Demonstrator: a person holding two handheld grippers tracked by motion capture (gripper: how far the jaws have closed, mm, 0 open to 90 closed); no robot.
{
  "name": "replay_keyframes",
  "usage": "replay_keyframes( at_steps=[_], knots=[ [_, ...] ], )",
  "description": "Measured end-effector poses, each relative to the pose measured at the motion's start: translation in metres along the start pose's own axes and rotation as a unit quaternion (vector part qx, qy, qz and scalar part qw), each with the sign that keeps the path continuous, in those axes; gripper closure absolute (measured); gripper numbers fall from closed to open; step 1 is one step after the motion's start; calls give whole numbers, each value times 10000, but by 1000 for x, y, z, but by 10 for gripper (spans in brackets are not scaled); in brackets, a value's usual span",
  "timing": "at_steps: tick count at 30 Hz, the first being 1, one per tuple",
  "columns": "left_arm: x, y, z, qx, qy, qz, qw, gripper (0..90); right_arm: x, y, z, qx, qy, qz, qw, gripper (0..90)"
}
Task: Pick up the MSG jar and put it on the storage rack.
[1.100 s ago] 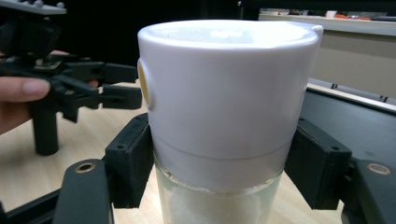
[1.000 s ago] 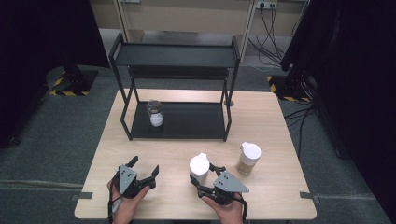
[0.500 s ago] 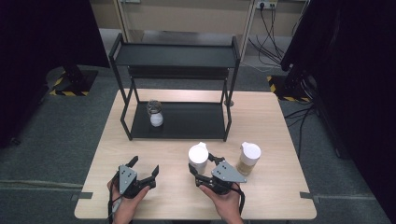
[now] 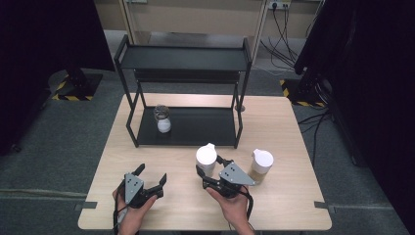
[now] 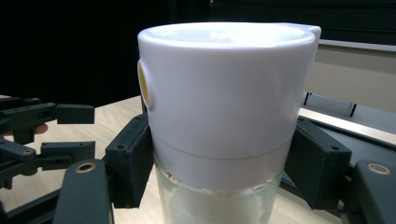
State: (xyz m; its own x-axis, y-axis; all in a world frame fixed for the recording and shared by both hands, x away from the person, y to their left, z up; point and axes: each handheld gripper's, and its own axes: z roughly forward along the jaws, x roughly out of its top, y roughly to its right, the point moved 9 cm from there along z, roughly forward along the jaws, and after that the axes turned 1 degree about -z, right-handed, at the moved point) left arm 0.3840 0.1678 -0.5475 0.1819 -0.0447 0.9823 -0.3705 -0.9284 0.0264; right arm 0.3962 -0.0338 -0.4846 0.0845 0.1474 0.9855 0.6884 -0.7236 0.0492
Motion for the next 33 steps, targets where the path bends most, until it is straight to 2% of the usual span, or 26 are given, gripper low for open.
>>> replay_keyframes(
  at_steps=[15,33],
  knots=[
    [0,1,0,-7,10,29,10000,115,4,8,18,-180,29,145,9997,308],
    [0,2,0,-17,19,46,10000,114,10,16,39,-295,15,136,9995,308]
  ],
)
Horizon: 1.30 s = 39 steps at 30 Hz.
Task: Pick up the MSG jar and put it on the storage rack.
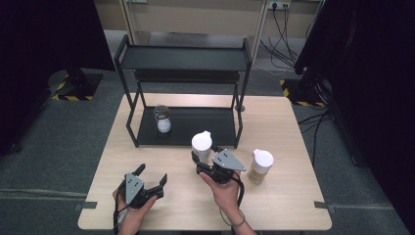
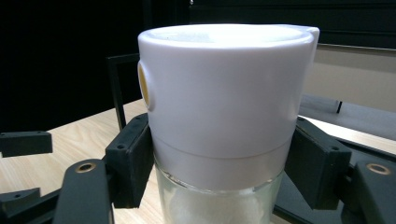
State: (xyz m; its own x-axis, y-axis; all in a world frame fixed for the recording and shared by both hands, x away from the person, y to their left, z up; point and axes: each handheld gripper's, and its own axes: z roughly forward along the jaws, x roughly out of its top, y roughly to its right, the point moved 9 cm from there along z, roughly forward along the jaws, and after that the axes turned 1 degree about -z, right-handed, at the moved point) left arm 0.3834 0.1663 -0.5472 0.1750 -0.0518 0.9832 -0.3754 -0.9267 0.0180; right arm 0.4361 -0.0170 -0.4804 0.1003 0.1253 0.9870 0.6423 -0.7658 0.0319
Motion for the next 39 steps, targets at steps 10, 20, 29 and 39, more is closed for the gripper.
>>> replay_keyframes(
  at_steps=[10,20,29,39],
  knots=[
    [0,0,0,5,5,-10,10000,114,5,6,13,-83,7,63,9999,308],
    [0,0,0,-4,8,-10,10000,114,12,9,29,-127,13,102,9999,308],
    [0,0,0,-9,6,-7,10000,114,13,14,38,-177,-22,160,9997,308],
    [0,0,0,-8,8,-13,10000,113,13,19,45,-224,-54,214,9995,308]
  ],
)
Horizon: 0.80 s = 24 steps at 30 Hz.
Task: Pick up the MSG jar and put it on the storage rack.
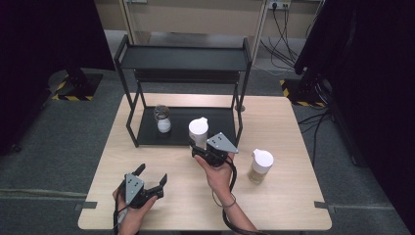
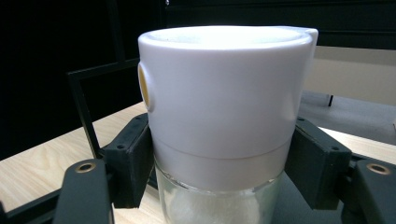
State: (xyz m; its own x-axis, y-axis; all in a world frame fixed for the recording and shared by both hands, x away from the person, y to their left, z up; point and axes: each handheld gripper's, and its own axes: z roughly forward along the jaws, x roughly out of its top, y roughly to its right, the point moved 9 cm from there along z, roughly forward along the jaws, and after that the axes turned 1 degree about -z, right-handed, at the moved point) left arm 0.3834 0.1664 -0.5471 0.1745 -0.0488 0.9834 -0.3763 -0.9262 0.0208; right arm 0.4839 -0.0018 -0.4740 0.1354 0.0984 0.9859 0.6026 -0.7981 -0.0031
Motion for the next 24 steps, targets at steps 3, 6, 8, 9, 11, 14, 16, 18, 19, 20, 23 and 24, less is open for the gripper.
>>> replay_keyframes(
  at_steps=[3,6,8,9,11,14,16,18,19,20,23,24],
  knots=[
    [0,0,0,-1,0,-3,10000,113,1,0,2,-2,-11,-4,10000,308],
    [0,0,0,-3,2,-3,10000,113,1,0,4,-8,-10,12,10000,308],
    [0,0,0,-4,2,1,10000,113,2,0,5,-12,-12,14,10000,308],
    [0,0,0,-5,2,3,10000,113,2,0,6,-9,-17,0,10000,308],
    [0,0,0,-7,3,6,10000,114,2,0,8,-15,-28,-15,10000,308],
    [0,0,0,-9,-1,11,10000,114,3,2,9,-35,-24,3,10000,308],
    [0,0,0,-8,4,7,10000,114,4,2,11,-36,-26,4,10000,308],
    [0,0,0,-10,5,6,10000,114,5,3,12,-43,-36,-2,10000,308],
    [0,0,0,-12,4,9,10000,114,5,3,13,-51,-35,8,10000,308],
    [0,0,0,-14,2,12,10000,114,5,3,13,-57,-35,14,10000,308],
    [0,0,0,-15,7,15,10000,113,5,4,15,-67,-42,24,10000,308],
    [0,0,0,-15,6,16,10000,114,5,5,15,-72,-57,21,10000,308]
  ],
)
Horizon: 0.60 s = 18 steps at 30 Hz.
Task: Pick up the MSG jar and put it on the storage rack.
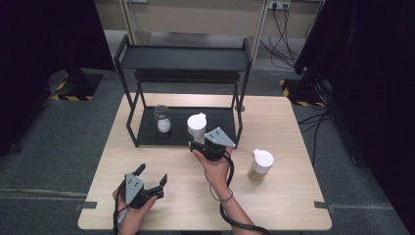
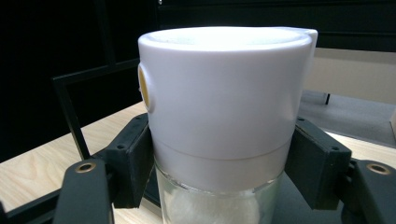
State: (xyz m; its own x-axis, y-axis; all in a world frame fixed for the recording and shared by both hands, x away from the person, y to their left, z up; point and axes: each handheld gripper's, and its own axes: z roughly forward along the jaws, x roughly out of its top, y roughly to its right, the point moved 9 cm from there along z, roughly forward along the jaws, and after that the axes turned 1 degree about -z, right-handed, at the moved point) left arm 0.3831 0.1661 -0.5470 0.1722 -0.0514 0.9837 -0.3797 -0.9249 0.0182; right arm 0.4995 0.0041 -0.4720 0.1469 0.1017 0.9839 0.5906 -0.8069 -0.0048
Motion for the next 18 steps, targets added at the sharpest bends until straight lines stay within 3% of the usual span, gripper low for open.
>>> replay_keyframes(
  at_steps=[18],
  knots=[
    [0,0,0,-11,7,-10,10000,114,2,4,13,-54,-60,15,10000,308]
  ],
)
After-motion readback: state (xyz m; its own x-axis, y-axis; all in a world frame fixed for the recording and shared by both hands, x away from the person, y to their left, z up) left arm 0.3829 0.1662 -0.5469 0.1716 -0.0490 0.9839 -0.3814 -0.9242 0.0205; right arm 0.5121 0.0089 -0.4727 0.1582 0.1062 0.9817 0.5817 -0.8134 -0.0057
